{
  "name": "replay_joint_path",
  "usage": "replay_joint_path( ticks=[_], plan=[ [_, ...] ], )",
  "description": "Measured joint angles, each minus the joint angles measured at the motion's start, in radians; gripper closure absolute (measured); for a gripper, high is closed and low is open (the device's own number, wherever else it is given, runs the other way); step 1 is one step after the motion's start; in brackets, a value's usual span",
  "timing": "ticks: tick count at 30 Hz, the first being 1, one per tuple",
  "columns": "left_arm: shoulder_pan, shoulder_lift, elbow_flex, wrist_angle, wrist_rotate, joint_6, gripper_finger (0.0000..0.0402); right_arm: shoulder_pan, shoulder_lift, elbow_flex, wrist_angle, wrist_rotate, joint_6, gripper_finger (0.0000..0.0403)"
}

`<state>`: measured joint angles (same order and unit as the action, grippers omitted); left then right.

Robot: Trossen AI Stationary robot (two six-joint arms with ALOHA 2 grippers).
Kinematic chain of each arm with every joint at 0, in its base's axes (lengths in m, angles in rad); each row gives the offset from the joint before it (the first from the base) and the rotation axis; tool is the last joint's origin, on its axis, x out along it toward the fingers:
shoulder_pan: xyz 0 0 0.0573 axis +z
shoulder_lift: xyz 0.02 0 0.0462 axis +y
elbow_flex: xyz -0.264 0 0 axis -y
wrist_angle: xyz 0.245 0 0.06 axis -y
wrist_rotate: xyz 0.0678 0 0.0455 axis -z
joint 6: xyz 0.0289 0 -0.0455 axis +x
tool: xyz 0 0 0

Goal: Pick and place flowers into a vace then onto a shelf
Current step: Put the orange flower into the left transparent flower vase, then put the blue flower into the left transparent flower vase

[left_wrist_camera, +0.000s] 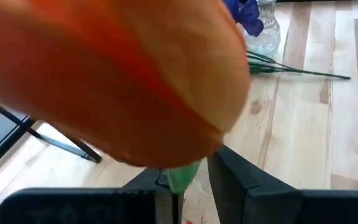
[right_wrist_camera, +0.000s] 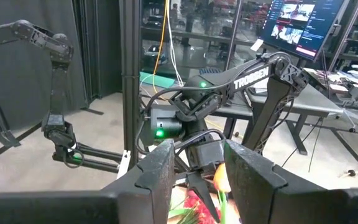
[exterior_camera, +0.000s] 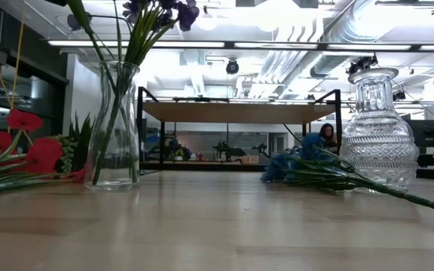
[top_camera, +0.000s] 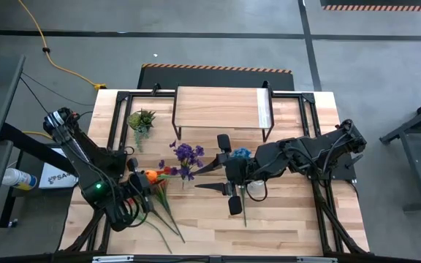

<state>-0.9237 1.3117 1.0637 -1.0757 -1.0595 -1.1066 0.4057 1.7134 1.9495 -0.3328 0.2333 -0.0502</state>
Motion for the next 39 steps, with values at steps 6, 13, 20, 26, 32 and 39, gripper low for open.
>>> replay_joint_path(
  ticks=[6,13,20,26,32,39],
  plan=[
    [0.000,-0.002,0.000,-0.012,0.040,0.000,0.0307,0.000,0.000,0.000,0.000,0.000,0.000,0.0269],
    [0.000,-0.006,0.000,-0.033,0.087,-0.001,0.0308,0.000,0.000,0.000,0.000,0.000,0.000,0.0269],
    [-0.002,-0.047,0.000,-0.062,0.150,-0.014,0.0317,0.000,0.000,0.000,-0.002,-0.001,-0.001,0.0269],
    [-0.034,-0.129,0.000,-0.084,0.130,-0.031,0.0330,0.000,0.000,0.000,-0.008,-0.001,-0.001,0.0269],
    [-0.087,-0.186,0.000,-0.081,0.107,-0.033,0.0346,0.000,0.000,0.000,-0.007,-0.001,-0.002,0.0269],
    [-0.157,-0.245,0.000,-0.083,0.189,-0.073,0.0362,0.000,0.000,0.000,-0.007,0.000,-0.003,0.0269]
  ],
)
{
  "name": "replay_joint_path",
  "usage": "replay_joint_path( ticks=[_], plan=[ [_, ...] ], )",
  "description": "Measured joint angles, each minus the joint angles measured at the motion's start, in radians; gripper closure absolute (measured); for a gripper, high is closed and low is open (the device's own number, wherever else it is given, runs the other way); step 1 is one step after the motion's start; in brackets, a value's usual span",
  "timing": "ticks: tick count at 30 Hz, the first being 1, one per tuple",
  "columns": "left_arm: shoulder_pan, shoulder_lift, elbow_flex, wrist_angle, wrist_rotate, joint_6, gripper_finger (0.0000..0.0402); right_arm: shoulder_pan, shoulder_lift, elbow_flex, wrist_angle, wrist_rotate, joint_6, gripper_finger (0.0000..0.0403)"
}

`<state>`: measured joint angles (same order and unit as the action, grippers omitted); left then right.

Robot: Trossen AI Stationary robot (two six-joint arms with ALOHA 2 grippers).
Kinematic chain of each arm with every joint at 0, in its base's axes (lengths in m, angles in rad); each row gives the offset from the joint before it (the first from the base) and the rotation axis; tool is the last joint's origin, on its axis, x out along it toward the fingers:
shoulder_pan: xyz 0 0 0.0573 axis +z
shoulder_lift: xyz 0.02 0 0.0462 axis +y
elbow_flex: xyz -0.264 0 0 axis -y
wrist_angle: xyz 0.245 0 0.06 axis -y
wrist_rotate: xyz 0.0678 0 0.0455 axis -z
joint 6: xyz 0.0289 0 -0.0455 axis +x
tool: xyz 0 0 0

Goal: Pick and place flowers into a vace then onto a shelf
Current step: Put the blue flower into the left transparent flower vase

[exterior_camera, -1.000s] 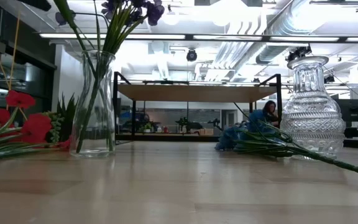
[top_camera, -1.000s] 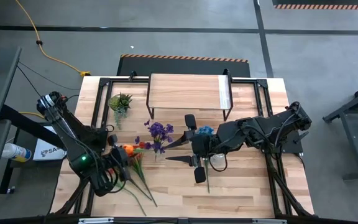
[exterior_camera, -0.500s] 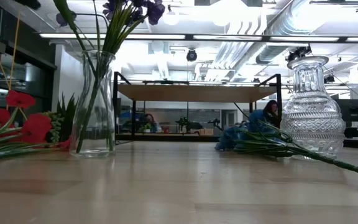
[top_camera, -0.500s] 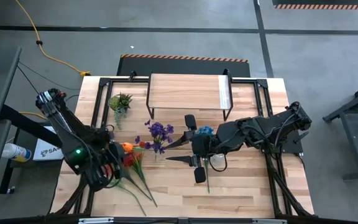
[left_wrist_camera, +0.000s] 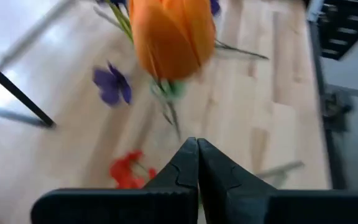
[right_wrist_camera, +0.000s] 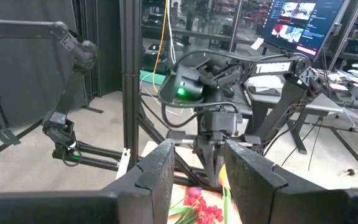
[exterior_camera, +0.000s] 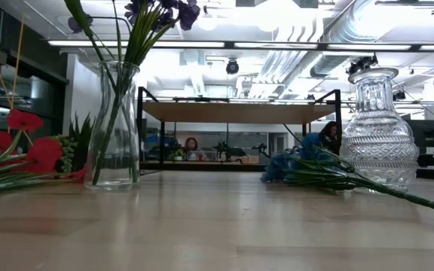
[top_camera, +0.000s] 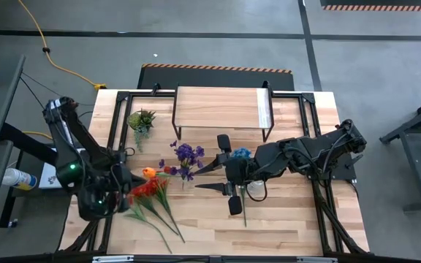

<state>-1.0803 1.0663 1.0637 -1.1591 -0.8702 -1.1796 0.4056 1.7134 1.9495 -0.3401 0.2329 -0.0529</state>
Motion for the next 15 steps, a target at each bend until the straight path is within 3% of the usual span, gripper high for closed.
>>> replay_joint_path(
  ticks=[9,15],
  plan=[
    [-0.081,-0.026,0.000,0.004,0.208,-0.232,0.0360,0.000,-0.001,0.000,0.000,0.000,-0.034,0.0269],
    [-0.133,-0.015,0.000,0.046,0.258,-0.364,0.0360,0.000,-0.020,0.000,-0.019,-0.004,-0.030,0.0269]
  ],
)
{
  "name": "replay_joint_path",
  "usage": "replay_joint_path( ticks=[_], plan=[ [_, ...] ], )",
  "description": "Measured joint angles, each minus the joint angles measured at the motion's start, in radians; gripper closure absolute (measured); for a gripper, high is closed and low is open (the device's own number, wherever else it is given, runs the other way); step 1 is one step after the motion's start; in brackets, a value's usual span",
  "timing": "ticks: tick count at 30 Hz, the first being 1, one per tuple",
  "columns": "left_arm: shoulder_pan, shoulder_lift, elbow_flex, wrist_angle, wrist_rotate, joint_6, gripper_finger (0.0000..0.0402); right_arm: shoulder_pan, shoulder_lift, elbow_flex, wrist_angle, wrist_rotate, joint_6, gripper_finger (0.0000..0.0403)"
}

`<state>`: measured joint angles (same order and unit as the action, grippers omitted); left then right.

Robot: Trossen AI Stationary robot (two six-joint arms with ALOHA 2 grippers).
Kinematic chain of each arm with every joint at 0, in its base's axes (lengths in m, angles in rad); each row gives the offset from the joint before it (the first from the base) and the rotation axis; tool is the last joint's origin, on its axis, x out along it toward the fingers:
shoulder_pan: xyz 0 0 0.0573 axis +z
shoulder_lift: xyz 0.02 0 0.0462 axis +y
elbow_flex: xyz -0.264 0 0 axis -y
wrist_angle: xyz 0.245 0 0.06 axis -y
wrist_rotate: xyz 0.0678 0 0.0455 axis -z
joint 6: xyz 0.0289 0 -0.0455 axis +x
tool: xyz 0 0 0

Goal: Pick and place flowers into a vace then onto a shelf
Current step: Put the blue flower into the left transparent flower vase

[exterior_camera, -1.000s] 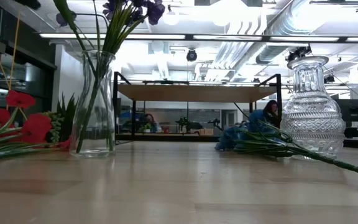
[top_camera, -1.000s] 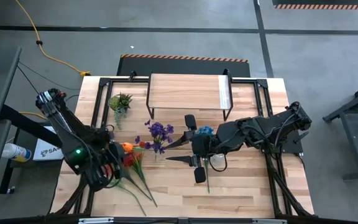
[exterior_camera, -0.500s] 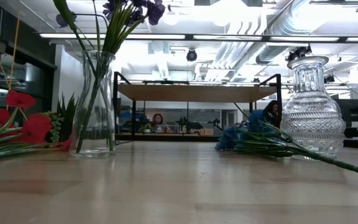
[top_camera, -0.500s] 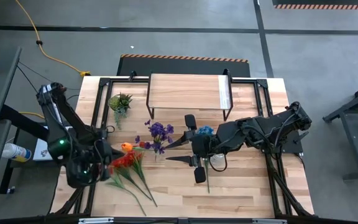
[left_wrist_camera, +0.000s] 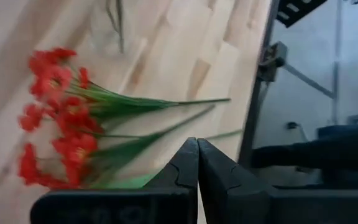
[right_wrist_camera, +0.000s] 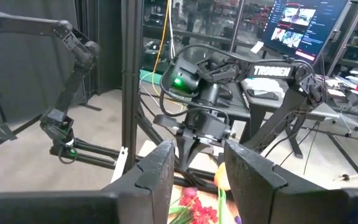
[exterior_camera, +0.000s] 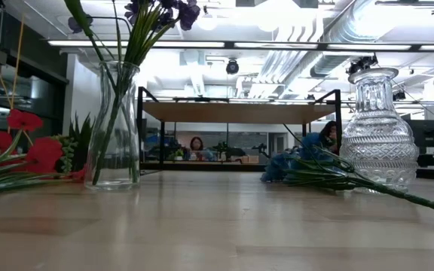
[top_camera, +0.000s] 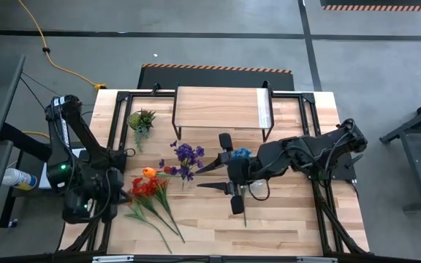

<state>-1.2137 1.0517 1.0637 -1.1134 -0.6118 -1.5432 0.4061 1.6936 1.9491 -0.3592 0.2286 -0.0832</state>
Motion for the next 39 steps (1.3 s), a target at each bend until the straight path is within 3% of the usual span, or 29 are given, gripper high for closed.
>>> replay_joint_path(
  ticks=[7,10,20,28,39],
  plan=[
    [-0.060,0.031,0.000,0.068,-0.007,-0.057,0.0369,0.022,-0.053,0.000,-0.119,-0.007,0.116,0.0269],
    [-0.074,0.050,0.000,0.073,-0.016,-0.086,0.0361,0.040,-0.068,0.000,-0.164,-0.061,0.197,0.0269],
    [-0.077,0.091,0.000,0.069,-0.008,-0.112,0.0347,0.116,-0.073,0.000,-0.429,-0.219,0.680,0.0269],
    [-0.076,0.091,0.000,0.056,-0.031,-0.112,0.0346,0.180,-0.073,0.000,-0.591,-0.221,0.981,0.0269],
    [-0.076,0.091,0.000,0.035,-0.034,-0.111,0.0346,0.246,-0.073,0.000,-0.658,-0.178,1.207,0.0269]
  ],
)
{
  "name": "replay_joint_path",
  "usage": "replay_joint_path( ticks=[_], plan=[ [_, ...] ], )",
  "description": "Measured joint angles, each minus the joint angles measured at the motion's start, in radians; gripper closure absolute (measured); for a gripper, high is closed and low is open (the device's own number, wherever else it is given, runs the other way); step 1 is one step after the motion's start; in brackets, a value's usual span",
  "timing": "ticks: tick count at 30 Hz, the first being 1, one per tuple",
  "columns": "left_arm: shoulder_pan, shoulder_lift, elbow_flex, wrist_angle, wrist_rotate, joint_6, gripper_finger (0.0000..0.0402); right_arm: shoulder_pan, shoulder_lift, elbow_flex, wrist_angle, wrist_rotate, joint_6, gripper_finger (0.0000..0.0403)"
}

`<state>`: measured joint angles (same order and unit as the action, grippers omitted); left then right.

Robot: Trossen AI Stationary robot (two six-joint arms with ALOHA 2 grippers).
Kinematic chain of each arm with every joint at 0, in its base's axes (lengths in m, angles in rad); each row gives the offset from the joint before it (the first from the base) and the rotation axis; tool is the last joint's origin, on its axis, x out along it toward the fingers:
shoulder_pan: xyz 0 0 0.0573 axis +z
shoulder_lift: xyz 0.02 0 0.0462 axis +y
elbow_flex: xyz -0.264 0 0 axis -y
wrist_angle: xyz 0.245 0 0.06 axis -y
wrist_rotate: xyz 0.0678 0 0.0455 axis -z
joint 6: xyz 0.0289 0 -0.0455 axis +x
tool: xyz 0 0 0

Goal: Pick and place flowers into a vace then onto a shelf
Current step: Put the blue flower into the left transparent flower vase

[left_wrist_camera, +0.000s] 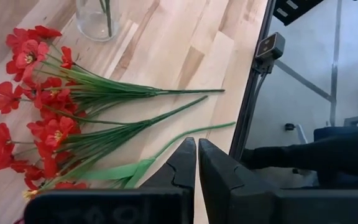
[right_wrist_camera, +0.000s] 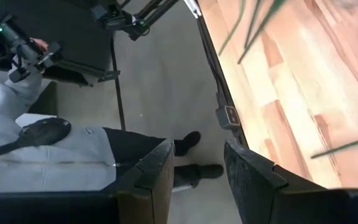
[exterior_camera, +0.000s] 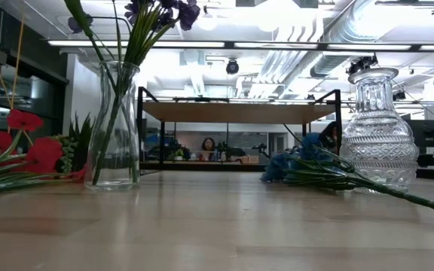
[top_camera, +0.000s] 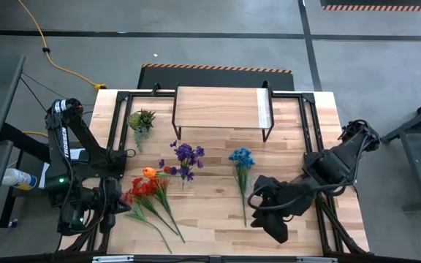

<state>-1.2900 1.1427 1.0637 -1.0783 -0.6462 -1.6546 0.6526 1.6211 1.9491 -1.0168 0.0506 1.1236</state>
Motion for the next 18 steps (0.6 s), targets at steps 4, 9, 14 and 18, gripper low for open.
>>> replay_joint_path(
  ticks=[4,9,14,18],
  plan=[
    [0.000,0.000,0.000,0.000,0.000,0.005,0.0346,0.019,0.000,0.000,0.001,0.041,0.004,0.0269],
    [0.000,0.000,0.000,0.002,0.000,0.007,0.0346,0.028,0.000,0.000,0.001,0.055,0.025,0.0269],
    [0.000,0.000,0.000,0.002,0.000,0.007,0.0346,0.029,0.000,0.000,0.002,0.060,0.025,0.0269],
    [0.000,0.000,0.000,0.002,-0.001,0.007,0.0346,0.029,0.000,0.000,0.002,0.064,0.024,0.0269]
  ],
)
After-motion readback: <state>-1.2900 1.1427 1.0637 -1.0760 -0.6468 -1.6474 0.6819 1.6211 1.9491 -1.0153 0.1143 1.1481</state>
